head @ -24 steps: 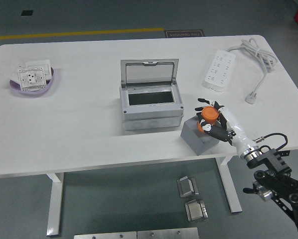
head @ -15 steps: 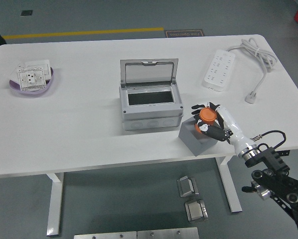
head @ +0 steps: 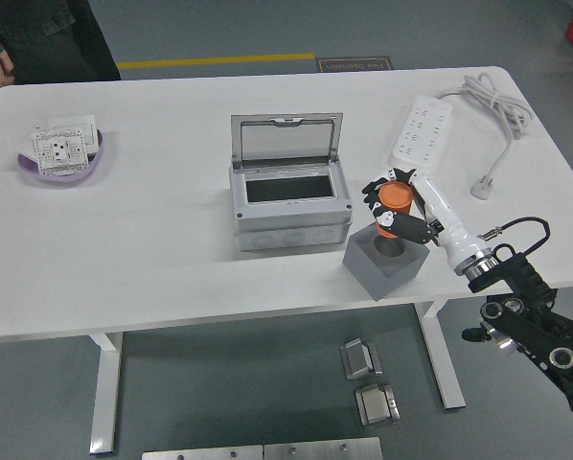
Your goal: Pick up the cylinder from the cube,place it in the box,flap close box
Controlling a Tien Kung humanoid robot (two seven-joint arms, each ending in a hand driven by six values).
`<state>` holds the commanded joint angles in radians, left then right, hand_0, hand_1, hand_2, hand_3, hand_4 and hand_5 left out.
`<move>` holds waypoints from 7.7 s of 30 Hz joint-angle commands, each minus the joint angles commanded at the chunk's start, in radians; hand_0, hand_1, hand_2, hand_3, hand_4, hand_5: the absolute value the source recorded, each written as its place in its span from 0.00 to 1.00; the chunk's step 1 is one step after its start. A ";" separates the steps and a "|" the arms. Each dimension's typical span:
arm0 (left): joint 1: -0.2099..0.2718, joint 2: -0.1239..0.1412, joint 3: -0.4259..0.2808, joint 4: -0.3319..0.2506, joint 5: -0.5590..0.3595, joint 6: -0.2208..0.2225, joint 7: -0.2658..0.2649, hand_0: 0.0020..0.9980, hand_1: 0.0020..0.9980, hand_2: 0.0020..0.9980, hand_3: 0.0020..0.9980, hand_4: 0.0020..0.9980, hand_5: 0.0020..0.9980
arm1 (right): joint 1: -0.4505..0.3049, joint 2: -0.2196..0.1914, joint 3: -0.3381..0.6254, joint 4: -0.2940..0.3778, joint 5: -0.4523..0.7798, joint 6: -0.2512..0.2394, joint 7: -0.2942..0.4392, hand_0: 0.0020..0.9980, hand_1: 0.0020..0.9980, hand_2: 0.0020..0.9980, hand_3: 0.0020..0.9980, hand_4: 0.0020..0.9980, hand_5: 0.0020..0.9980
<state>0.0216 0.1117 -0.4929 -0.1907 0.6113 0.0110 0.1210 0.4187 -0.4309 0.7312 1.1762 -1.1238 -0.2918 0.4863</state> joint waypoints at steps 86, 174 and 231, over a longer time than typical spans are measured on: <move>-0.036 0.024 -0.008 -0.001 0.029 0.000 0.005 0.66 0.67 0.56 0.60 0.61 0.24 | 0.585 0.221 -0.502 -0.465 -0.280 0.089 -0.152 0.69 0.64 0.73 1.00 0.70 0.19; -0.048 0.045 0.056 -0.010 -0.044 0.001 -0.009 0.65 0.66 0.56 0.60 0.60 0.25 | 0.665 0.130 -0.595 -0.302 -0.188 0.221 -0.186 0.94 0.83 0.87 0.97 0.90 0.83; 0.006 0.026 0.068 0.010 -0.053 0.007 -0.025 0.65 0.66 0.56 0.60 0.60 0.25 | 0.006 -0.232 0.297 0.188 -0.459 0.154 -0.211 0.88 0.78 0.83 0.91 0.87 0.79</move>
<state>0.0271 0.1379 -0.4244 -0.1808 0.5584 0.0179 0.0960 0.4250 -0.6627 1.0279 1.3639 -1.5827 -0.1375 0.2755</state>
